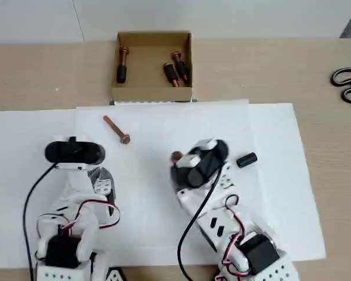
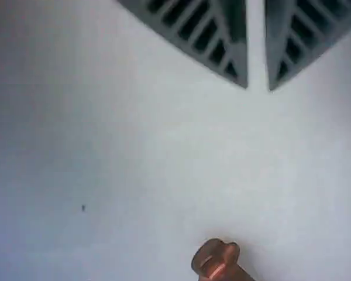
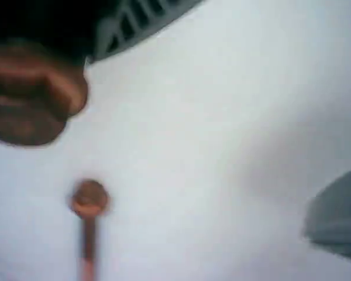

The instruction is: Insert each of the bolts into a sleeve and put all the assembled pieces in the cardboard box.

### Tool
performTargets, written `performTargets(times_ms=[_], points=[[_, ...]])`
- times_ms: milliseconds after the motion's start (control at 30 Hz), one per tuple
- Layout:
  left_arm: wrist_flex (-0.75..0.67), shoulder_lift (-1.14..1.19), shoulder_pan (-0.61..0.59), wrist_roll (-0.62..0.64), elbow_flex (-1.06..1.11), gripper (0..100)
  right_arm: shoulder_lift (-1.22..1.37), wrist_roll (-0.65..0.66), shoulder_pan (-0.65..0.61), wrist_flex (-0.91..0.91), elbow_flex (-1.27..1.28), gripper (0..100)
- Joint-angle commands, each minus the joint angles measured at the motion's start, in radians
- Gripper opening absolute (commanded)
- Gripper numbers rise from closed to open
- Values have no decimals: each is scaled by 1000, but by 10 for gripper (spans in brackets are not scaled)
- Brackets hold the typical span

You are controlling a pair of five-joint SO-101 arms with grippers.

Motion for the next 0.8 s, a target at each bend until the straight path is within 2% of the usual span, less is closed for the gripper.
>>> performTargets(times_ms=[0,233,333,433,600,767], points=[[-143,-9,-3,-9,107,6,-12,-18,93,-22,6,2],[-210,-11,-8,-6,211,6,-7,-25,243,-33,84,2],[-210,-11,-8,-8,209,6,-1,-101,246,-42,58,2],[-212,-11,-8,-8,209,6,22,-127,202,-139,-5,2],[-212,-11,-8,-8,208,6,288,-132,165,-334,-178,2],[-212,-11,-6,-8,208,6,654,-133,177,-369,-427,2]])
